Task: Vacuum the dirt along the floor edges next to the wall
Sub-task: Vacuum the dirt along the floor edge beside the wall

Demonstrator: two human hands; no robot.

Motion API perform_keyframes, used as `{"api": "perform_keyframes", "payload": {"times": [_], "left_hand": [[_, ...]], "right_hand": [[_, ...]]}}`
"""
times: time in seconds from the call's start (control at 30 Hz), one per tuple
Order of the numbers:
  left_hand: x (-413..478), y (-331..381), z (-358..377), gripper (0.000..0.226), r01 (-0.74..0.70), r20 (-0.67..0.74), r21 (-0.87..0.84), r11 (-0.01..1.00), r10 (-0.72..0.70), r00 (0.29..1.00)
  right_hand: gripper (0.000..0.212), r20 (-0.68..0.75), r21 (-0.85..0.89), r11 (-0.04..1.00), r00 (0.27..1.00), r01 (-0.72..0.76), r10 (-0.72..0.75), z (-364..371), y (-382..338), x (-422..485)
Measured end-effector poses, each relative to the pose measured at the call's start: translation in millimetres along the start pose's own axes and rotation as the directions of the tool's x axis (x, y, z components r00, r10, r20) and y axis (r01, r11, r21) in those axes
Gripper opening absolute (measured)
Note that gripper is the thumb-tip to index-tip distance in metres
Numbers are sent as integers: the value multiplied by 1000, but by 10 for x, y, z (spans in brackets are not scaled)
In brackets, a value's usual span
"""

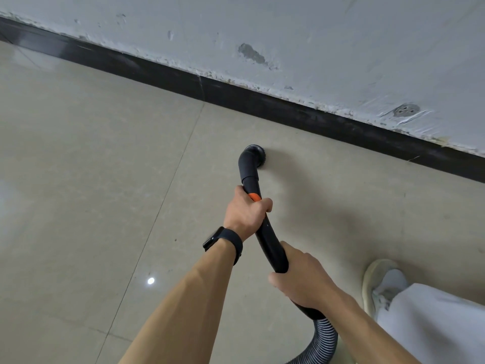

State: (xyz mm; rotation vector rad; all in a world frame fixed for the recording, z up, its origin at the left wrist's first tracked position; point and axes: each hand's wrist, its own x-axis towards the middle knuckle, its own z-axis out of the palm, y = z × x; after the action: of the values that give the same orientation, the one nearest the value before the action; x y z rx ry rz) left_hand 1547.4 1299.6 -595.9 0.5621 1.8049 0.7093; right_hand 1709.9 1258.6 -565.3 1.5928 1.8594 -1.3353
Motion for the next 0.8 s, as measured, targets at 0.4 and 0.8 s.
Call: {"api": "perform_keyframes", "payload": {"times": [0.4, 0.8], "left_hand": [[154, 216, 230, 36, -35, 84, 120, 992, 25, 996], [261, 323, 538, 59, -81, 313, 197, 977, 16, 949]], "right_hand": [[19, -41, 85, 996, 998, -35, 39, -112, 148, 69], [18, -283, 676, 735, 938, 45, 202, -153, 344, 119]]}}
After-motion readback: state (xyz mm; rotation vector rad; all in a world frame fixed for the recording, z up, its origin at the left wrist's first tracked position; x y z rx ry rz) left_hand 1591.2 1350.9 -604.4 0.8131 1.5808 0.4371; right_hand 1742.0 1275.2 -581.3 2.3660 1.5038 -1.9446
